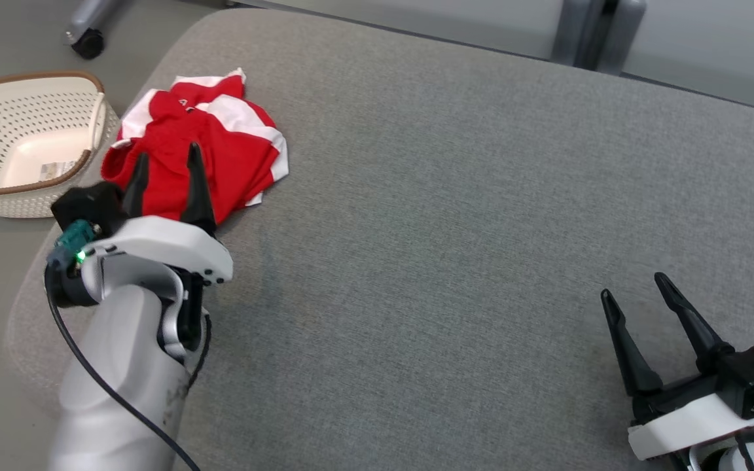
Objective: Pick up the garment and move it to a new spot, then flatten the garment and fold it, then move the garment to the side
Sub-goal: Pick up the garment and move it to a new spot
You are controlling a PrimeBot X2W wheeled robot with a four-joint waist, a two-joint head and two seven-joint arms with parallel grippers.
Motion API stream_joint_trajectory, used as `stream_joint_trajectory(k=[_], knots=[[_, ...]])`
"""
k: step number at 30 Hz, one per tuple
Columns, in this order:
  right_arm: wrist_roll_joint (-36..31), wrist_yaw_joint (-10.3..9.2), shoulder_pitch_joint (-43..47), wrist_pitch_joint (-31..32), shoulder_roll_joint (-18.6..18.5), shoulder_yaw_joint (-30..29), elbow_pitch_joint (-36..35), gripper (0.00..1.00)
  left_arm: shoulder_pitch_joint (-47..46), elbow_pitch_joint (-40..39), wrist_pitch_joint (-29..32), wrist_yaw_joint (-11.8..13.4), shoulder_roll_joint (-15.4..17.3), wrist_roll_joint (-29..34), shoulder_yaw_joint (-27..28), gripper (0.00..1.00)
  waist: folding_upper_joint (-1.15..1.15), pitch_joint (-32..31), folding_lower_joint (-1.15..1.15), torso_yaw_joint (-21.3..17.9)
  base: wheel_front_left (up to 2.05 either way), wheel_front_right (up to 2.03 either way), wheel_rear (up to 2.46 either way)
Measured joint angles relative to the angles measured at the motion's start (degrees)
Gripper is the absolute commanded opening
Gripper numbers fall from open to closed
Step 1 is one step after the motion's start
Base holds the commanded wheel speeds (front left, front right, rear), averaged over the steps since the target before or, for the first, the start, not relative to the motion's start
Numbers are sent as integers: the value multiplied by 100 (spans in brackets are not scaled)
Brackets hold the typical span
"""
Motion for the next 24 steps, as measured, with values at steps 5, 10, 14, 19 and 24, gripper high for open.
stream_joint_trajectory(k=[5,10,14,19,24], knots=[[-19,0,-169,0,-125,0,-22,100,-895,978,299,-11,194,-132,169,100,0,337,0,-283,0,0,0],[-49,0,-312,0,-226,9,-65,100,-1852,2046,900,-33,452,-205,200,100,0,739,0,-535,0,0,0],[-58,0,-469,0,-275,62,-76,100,-2382,2661,1438,-53,631,-236,155,100,0,995,0,-663,0,0,0],[-64,1,-747,-2,-314,168,-130,100,-2900,3205,1858,-121,838,-202,75,100,0,1278,0,-816,0,0,0],[-64,2,-975,-10,-319,257,-140,100,-3144,3660,2191,-177,979,-192,1,100,0,1482,0,-992,0,0,0]])
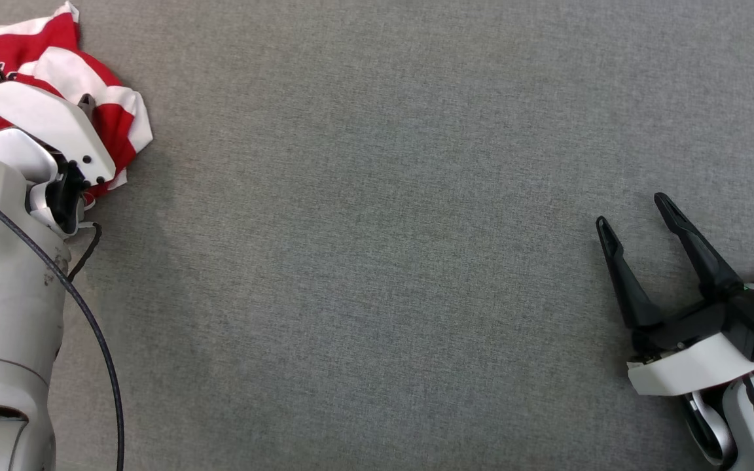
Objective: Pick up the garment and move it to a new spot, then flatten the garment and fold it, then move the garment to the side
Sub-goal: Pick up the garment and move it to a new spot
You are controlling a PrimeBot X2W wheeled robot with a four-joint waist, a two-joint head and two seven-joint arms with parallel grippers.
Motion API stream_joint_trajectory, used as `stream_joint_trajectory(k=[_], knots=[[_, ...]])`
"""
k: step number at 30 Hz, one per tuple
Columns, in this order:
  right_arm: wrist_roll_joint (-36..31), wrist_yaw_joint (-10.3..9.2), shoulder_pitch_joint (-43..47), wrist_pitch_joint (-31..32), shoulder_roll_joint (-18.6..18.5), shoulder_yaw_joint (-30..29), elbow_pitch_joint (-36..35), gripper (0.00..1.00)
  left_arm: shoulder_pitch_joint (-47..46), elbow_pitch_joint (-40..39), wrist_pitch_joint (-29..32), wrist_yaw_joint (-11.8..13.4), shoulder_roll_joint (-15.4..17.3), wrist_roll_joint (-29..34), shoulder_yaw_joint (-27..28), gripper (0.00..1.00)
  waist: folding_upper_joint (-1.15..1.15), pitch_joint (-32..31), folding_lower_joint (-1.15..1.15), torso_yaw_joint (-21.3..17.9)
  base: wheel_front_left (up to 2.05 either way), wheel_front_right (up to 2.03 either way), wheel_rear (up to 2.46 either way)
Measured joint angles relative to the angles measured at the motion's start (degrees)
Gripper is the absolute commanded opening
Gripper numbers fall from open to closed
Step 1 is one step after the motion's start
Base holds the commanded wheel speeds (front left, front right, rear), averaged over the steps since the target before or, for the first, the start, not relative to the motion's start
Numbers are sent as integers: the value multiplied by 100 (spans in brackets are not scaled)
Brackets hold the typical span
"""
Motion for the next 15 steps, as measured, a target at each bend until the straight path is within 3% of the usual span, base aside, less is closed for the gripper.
stream_joint_trajectory(k=[8,9,15], knots=[[25,7,-197,-11,67,8,-16,100,-157,342,320,-98,142,-46,-46,100,0,210,0,-233,0,0,0],[25,7,-202,-16,83,-1,-21,100,-156,359,325,-132,147,-65,-37,0,0,224,0,-255,0,0,0],[26,5,-228,-18,188,-10,60,100,-49,346,-302,-185,120,-221,110,0,0,165,0,-331,0,0,0]])
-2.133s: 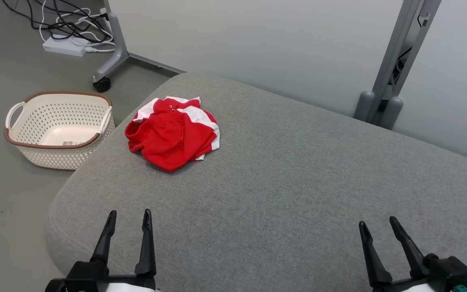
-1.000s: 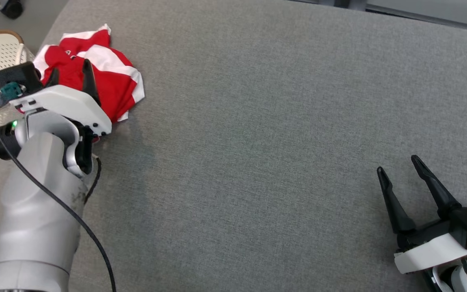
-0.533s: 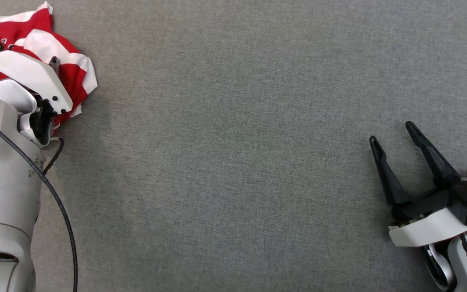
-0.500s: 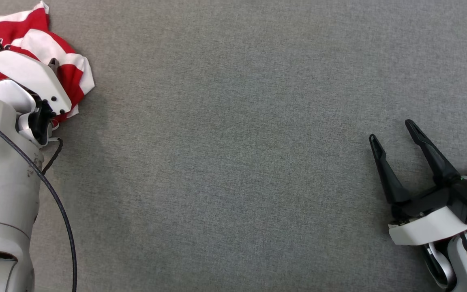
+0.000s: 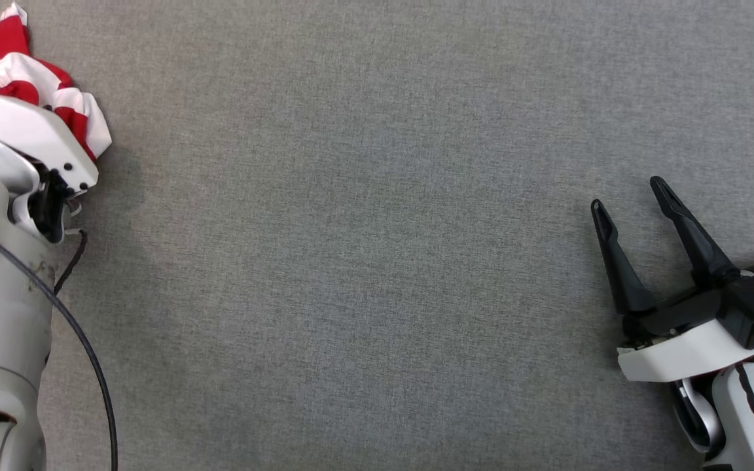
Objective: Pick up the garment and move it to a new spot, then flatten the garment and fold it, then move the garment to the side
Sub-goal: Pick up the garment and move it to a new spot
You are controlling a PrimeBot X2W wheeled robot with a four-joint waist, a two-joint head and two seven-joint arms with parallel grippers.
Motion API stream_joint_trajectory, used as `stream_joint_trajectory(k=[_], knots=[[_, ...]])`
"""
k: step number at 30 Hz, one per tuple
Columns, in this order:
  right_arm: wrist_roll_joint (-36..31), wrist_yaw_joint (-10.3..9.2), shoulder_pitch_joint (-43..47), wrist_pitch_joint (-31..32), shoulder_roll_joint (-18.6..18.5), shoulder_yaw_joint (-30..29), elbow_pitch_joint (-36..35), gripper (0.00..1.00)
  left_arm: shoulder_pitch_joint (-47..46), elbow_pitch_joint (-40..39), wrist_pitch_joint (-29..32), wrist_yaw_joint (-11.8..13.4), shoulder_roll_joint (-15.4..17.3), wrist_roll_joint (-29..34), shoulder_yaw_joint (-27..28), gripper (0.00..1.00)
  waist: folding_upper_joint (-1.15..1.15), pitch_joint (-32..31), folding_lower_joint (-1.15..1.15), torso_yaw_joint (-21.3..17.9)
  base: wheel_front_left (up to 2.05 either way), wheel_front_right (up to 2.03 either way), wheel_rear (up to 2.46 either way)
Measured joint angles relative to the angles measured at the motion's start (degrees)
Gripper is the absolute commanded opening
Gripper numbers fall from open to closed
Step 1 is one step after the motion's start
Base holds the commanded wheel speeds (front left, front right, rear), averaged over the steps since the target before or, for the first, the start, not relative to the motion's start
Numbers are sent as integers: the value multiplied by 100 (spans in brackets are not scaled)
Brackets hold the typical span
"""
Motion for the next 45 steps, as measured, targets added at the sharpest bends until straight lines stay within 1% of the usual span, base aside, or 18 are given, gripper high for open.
stream_joint_trajectory(k=[2,4,6,9,14,24,27,29,37,38,39,41,42,45], knots=[[1,-1,0,2,55,12,52,100,104,-34,-379,-36,29,-38,33,0,0,-69,0,-22,0,0,0],[20,-2,5,11,130,15,104,100,206,-143,-899,-110,69,-42,63,0,0,-168,0,-50,0,0,0],[41,-7,47,21,194,14,186,100,277,-227,-1328,-233,108,-42,66,0,0,-301,0,-81,0,0,0],[47,-7,196,26,286,-20,268,100,459,-316,-1837,-337,87,-26,41,0,0,-550,0,-122,0,0,0],[94,-7,454,27,448,-147,310,100,711,-668,-2163,-408,0,85,-52,0,0,-1048,0,-194,0,0,0],[104,-7,1210,27,723,-450,361,100,1428,-1861,-2229,-392,-292,218,-176,0,0,-2225,0,-417,0,0,0],[140,-7,1365,27,781,-491,356,100,1633,-2184,-2224,-305,-346,252,-234,0,0,-2565,0,-555,0,0,0],[229,-7,1442,27,832,-555,324,100,1763,-2437,-2187,-213,-364,278,-258,0,0,-2750,0,-695,0,0,0],[271,-7,1525,27,909,-595,164,100,2452,-3693,-1734,-45,-548,224,-422,0,0,-3120,0,-1498,0,0,0],[270,-7,1541,27,913,-616,154,100,2555,-3856,-1674,-36,-583,218,-460,0,0,-3150,0,-1595,0,0,0],[270,-7,1541,27,913,-616,154,100,2555,-3856,-1674,-36,-583,218,-460,0,0,-3150,0,-1595,0,0,0],[264,-7,1589,27,912,-682,134,100,2882,-4334,-1500,4,-714,186,-608,0,0,-3227,0,-1863,0,0,0],[264,-7,1589,27,912,-682,134,100,2882,-4334,-1500,4,-714,186,-608,0,0,-3227,0,-1863,0,0,0],[261,-7,1633,27,902,-728,97,100,3221,-4684,-1311,10,-824,165,-825,0,0,-3280,0,-2081,0,0,0]])
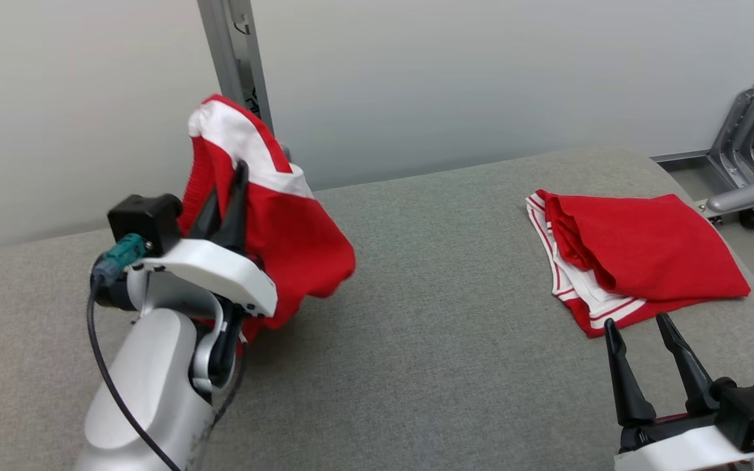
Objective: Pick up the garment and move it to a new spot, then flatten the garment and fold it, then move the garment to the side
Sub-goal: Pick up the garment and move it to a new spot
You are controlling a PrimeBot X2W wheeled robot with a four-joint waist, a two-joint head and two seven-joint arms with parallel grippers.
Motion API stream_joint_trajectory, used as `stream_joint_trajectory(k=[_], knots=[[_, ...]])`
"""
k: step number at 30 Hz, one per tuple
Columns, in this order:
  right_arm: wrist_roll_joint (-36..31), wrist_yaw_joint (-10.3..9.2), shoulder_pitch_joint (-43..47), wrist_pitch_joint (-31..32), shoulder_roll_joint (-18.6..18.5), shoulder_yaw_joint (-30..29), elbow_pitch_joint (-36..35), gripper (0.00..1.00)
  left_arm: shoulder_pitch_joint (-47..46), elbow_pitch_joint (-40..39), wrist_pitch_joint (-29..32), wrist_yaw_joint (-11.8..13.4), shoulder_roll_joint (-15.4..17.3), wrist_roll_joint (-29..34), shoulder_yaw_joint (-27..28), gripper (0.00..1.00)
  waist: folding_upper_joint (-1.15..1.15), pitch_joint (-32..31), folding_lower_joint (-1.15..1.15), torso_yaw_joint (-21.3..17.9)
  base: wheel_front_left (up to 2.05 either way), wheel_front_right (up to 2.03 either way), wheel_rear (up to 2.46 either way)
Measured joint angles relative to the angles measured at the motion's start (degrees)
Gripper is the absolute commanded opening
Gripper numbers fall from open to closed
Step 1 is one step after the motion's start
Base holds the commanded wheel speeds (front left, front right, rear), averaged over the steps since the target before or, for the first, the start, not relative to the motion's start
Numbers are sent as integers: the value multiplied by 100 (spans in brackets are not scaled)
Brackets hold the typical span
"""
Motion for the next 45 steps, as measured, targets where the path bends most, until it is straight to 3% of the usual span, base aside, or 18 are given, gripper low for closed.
stream_joint_trajectory(k=[7,22,23,24,25,26,35,40,45], knots=[[1,0,23,0,-11,18,-135,100,699,-164,208,62,-180,-135,-360,0,0,95,0,-249,0,0,0],[-68,0,-225,0,-47,267,-269,100,777,1410,-198,-37,-313,-400,-1169,0,0,857,0,-342,0,0,0],[-68,0,-235,-1,-53,279,-257,100,764,1451,-213,-60,-314,-478,-1233,10,0,865,0,-336,0,0,0],[-68,0,-243,0,-54,287,-248,100,749,1488,-211,-62,-312,-560,-1307,38,0,865,0,-331,0,0,0],[-69,0,-249,-1,-58,296,-237,100,736,1515,-211,-62,-311,-625,-1385,87,0,857,0,-325,0,0,0],[-70,0,-248,-1,-65,304,-220,100,732,1533,-220,-60,-316,-703,-1463,100,0,843,0,-316,0,0,0],[-63,0,-179,-1,-103,454,-62,100,818,1397,-582,135,-319,-1163,-1909,100,0,493,0,-173,0,0,0],[-2,0,-90,0,-107,456,-16,100,894,1014,-799,258,-299,-1154,-1827,100,0,277,0,71,0,0,0],[55,0,-69,0,-87,486,80,100,1081,477,-895,514,-51,-971,-1607,100,0,115,0,410,0,0,0]])
